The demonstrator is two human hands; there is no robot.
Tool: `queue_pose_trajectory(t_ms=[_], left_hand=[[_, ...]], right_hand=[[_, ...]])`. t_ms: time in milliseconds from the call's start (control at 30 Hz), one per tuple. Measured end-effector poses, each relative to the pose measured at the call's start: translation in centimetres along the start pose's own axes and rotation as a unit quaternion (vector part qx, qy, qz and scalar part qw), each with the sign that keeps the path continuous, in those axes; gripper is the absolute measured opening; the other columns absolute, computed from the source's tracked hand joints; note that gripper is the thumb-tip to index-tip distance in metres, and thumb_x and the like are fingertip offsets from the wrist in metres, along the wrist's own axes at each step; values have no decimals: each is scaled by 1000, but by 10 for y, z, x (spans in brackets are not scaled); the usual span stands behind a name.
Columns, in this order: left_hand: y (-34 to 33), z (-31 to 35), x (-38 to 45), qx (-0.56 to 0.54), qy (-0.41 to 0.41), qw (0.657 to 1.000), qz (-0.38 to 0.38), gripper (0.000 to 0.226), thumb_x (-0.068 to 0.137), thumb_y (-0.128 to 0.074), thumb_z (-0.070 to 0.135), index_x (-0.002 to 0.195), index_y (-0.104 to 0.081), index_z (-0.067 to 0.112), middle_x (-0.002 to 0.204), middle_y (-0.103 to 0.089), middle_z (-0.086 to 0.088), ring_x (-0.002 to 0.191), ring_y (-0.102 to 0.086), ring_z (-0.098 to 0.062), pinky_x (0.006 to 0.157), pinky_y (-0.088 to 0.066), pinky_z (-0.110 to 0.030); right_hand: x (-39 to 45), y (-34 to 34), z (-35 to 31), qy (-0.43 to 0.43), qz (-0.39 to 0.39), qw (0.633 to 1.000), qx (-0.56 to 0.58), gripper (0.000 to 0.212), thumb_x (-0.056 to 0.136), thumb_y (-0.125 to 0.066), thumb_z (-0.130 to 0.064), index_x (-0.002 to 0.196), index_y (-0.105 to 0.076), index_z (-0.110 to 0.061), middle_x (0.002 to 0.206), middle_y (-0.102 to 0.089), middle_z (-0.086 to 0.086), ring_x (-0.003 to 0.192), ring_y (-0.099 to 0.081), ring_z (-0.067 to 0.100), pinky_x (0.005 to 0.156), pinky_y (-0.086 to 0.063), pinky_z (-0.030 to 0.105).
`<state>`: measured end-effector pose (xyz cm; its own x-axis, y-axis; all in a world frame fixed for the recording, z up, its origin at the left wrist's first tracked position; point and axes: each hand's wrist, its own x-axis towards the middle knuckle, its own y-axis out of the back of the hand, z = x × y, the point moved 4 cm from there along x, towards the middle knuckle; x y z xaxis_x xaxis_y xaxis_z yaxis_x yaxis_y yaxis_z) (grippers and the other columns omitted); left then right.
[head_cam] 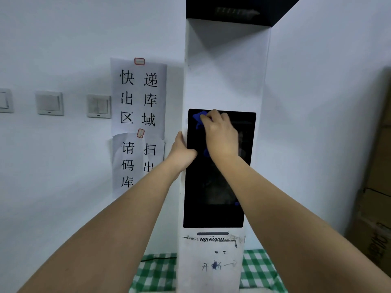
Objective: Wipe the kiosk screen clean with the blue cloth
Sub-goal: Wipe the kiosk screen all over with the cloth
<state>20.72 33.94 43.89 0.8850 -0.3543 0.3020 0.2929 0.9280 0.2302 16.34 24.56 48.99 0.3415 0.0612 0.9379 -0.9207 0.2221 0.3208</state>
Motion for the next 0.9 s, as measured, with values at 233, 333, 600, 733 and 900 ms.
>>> queue_pose_trajectory(t_ms=[233, 333, 600, 733, 900], left_hand=[[-1, -4, 6, 6, 2, 1000, 1, 65, 82, -47, 2, 143, -28, 16, 123, -55, -10, 108, -55, -25, 79, -44, -26], [0, -4, 6, 18, 13, 1000, -7, 80, 84, -46, 1, 153, -10, 21, 143, -40, -1, 126, -45, -23, 91, -39, -27], [0, -7, 8, 10, 8, 1000, -3, 75, 80, -46, -1, 147, -22, 19, 135, -49, -14, 114, -54, -26, 76, -43, -23], [0, -9, 9, 20, 9, 1000, -6, 75, 81, -46, 0, 148, -21, 23, 139, -46, -11, 121, -50, -24, 92, -45, -30], [1, -12, 10, 26, 26, 999, -11, 78, 82, -46, 1, 150, -16, 25, 148, -37, -8, 131, -43, -28, 104, -38, -36]], right_hand=[[-4, 1, 8, 85, -32, 995, -29, 37, 59, -74, 3, 94, -70, -7, 91, -64, 10, 77, -58, 32, 41, -25, 22], [-8, 4, 35, -20, 25, 999, -19, 44, 56, -76, 7, 96, -71, -9, 88, -64, 10, 72, -58, 32, 43, -25, 21], [-10, -4, -3, 67, -29, 997, 12, 43, 58, -76, 7, 99, -69, -5, 95, -64, 12, 78, -58, 30, 43, -27, 22], [-7, 2, 27, 78, -14, 997, -18, 40, 59, -76, 4, 96, -70, -8, 91, -64, 10, 75, -58, 32, 41, -27, 21], [-15, 1, 44, -138, 39, 988, 50, 42, 74, -61, 10, 110, -67, -9, 101, -62, 12, 84, -54, 33, 48, -31, 27]])
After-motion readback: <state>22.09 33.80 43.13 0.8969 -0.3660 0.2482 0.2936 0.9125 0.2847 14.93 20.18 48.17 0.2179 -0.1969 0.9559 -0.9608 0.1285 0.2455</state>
